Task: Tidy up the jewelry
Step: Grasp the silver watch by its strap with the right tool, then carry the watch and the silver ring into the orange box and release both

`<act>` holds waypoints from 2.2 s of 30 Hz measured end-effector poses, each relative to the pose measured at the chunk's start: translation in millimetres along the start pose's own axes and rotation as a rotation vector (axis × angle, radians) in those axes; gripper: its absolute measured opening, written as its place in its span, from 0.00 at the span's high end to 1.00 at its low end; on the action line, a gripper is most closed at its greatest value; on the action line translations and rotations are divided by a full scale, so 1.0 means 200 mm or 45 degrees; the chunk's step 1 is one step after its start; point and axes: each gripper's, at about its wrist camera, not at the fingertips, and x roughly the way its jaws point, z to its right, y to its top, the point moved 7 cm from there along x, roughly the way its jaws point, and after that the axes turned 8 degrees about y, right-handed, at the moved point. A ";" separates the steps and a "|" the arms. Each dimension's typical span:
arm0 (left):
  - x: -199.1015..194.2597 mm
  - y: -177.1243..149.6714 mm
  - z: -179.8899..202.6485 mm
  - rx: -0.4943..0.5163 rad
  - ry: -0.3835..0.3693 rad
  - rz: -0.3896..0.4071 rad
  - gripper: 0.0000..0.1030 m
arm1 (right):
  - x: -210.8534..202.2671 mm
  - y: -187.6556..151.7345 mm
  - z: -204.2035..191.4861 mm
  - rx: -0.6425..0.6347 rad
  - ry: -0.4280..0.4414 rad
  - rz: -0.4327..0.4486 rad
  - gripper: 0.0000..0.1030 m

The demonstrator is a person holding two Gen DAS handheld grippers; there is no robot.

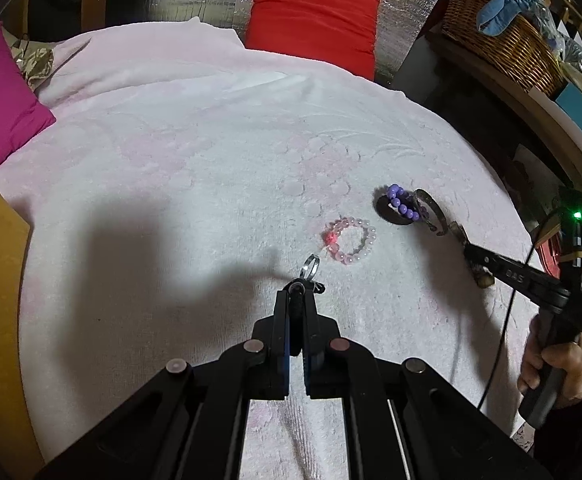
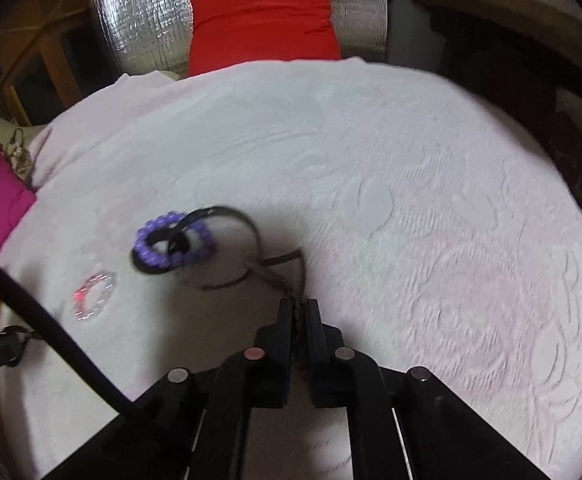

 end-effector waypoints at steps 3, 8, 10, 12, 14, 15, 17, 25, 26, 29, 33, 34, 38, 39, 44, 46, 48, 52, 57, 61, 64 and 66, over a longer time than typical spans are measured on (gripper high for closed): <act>-0.02 -0.01 0.00 0.003 0.007 0.008 0.95 | -0.05 -0.03 -0.02 0.049 0.089 -0.029 0.94; -0.05 -0.03 0.00 0.000 0.009 0.020 0.96 | -0.18 -0.06 -0.11 0.147 0.372 -0.042 0.94; -0.08 -0.04 -0.01 -0.002 0.019 0.031 0.95 | -0.21 -0.07 -0.17 0.189 0.481 -0.056 0.94; -0.10 -0.04 -0.02 -0.008 0.032 0.044 0.95 | -0.22 -0.07 -0.22 0.223 0.565 -0.063 0.94; -0.13 -0.04 -0.05 -0.011 0.050 0.066 0.95 | -0.24 -0.07 -0.27 0.243 0.632 -0.063 0.94; -0.15 -0.04 -0.06 -0.015 0.057 0.078 0.96 | -0.24 -0.06 -0.32 0.248 0.650 -0.057 0.94; -0.18 -0.04 -0.10 -0.025 0.071 0.100 0.96 | -0.26 -0.05 -0.40 0.226 0.669 -0.036 0.94; -0.37 -0.02 -0.27 -0.068 0.136 0.214 0.96 | -0.29 -0.02 -0.75 0.145 0.785 0.024 0.94; -0.42 -0.02 -0.30 -0.078 0.138 0.238 0.96 | -0.30 -0.02 -0.82 0.132 0.807 0.034 0.94; -0.53 -0.02 -0.39 -0.107 0.164 0.309 0.95 | -0.32 -0.02 -0.97 0.106 0.875 0.057 0.93; -0.67 -0.02 -0.55 -0.176 0.214 0.394 0.95 | -0.35 -0.03 -1.19 0.054 0.951 0.076 0.93; -0.70 -0.02 -0.60 -0.196 0.227 0.412 0.95 | -0.35 -0.04 -1.24 0.039 0.967 0.079 0.93; -0.80 -0.05 -0.84 -0.279 0.332 0.472 0.96 | -0.37 -0.08 -1.45 -0.017 1.016 0.082 0.93; -0.82 -0.06 -0.90 -0.299 0.359 0.481 0.96 | -0.37 -0.09 -1.49 -0.025 1.024 0.081 0.93; -0.84 -0.16 -1.24 -0.435 0.484 0.449 0.96 | -0.33 -0.19 -1.77 -0.076 1.030 0.029 0.94; -0.81 -0.19 -1.33 -0.466 0.528 0.411 0.96 | -0.31 -0.22 -1.90 -0.105 1.025 0.007 0.93; -0.77 -0.24 -1.42 -0.492 0.567 0.362 0.96 | -0.30 -0.24 -1.99 -0.119 1.030 -0.004 0.93; -0.68 -0.32 -1.55 -0.546 0.595 0.272 0.96 | -0.26 -0.28 -2.16 -0.143 1.044 -0.027 0.94; -0.62 -0.37 -1.64 -0.610 0.607 0.204 0.96 | -0.14 -0.34 -2.31 -0.172 0.995 -0.073 0.93; -0.59 -0.39 -1.65 -0.601 0.635 0.144 0.94 | -0.02 -0.38 -2.32 -0.178 0.921 -0.121 0.93; -0.56 -0.41 -1.66 -0.633 0.638 0.094 0.64 | 0.06 -0.40 -2.30 -0.160 0.872 -0.154 0.90; -0.57 -0.42 -1.67 -0.652 0.676 0.092 0.39 | 0.08 -0.40 -2.28 -0.125 0.878 -0.169 0.90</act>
